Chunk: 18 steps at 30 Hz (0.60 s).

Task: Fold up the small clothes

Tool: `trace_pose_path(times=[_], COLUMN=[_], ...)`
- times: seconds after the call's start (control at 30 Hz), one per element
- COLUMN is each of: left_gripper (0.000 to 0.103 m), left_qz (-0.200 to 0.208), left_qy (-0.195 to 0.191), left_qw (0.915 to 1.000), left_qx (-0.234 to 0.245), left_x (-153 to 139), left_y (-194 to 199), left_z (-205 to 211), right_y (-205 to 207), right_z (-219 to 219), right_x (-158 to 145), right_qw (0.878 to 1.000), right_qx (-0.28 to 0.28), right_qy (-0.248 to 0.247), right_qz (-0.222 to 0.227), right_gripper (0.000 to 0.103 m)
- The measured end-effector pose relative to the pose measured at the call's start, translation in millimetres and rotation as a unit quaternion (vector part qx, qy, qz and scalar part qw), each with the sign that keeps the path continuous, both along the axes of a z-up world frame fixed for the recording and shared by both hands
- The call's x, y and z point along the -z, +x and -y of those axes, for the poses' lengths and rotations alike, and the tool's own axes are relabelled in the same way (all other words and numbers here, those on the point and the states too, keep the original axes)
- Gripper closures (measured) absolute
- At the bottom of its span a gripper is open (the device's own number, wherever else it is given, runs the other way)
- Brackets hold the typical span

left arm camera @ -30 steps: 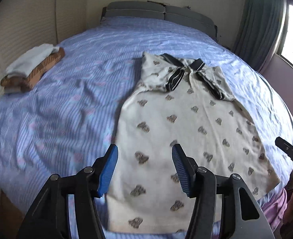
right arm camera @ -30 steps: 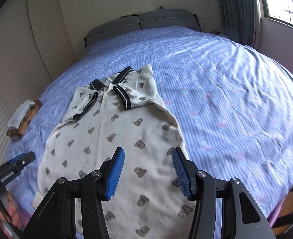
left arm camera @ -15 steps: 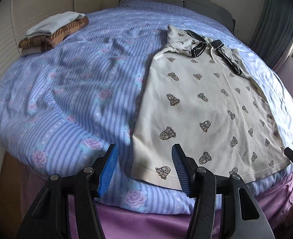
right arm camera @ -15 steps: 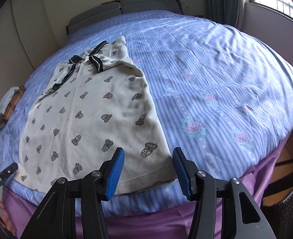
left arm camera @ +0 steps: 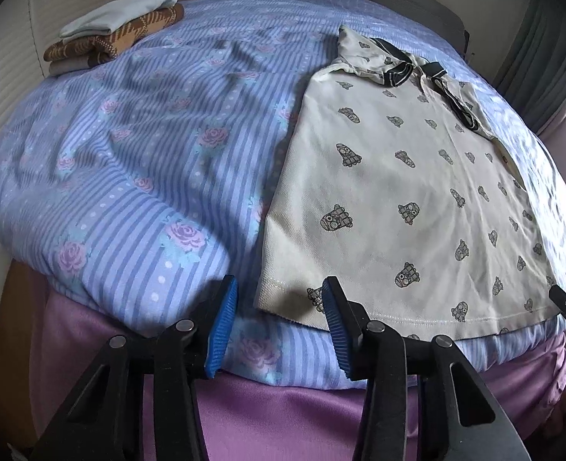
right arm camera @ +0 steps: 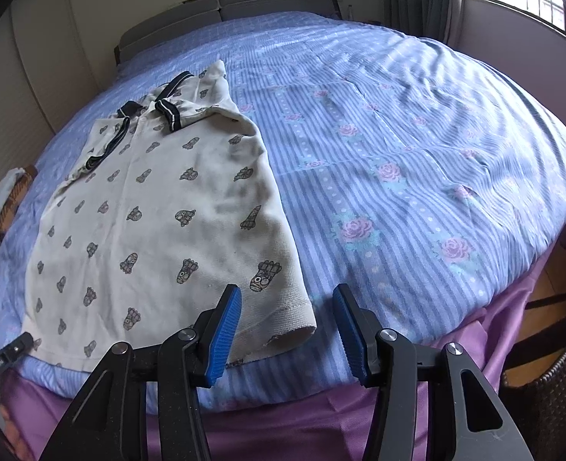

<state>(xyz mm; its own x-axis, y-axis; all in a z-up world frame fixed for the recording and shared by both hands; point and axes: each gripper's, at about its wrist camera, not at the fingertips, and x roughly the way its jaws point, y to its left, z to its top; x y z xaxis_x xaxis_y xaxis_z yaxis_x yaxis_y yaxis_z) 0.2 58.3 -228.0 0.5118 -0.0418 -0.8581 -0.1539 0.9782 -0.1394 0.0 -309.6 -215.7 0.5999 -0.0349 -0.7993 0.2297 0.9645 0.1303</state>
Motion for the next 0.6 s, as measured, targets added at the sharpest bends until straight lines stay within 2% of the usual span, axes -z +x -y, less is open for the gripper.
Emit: trace_pose_path(times=[0.07,0.27,0.33,0.4,0.6], left_gripper=[0.061,0.081,0.091,0.096,0.097], left_qz=[-0.005,-0.013,-0.017,-0.019,0.014], left_qy=[-0.004,-0.016,-0.019,-0.022,-0.027], left_qw=[1.0000,0.9997,0.9996,0.9996,0.9995], left_qx=[0.000,-0.011,-0.009,-0.005,-0.002], left_x=[2,8,11,12,-5], left_y=[-1,0,2,2,-1], left_z=[0,-4,-4,-3,-3], right_y=[0,0,1,0,-7], right_z=[0,3,2,2,6], right_x=[1,4,5,5,-7], right_qw=[1.000,1.000,0.999,0.999,0.998], right_qx=[-0.003,-0.003,-0.008,-0.010,-0.004], right_qy=[0.006,0.025,0.029,0.033,0.054], right_qz=[-0.003,-0.008,-0.009,-0.007,0.023], right_gripper=[0.060,0.077,0.092,0.094,0.097])
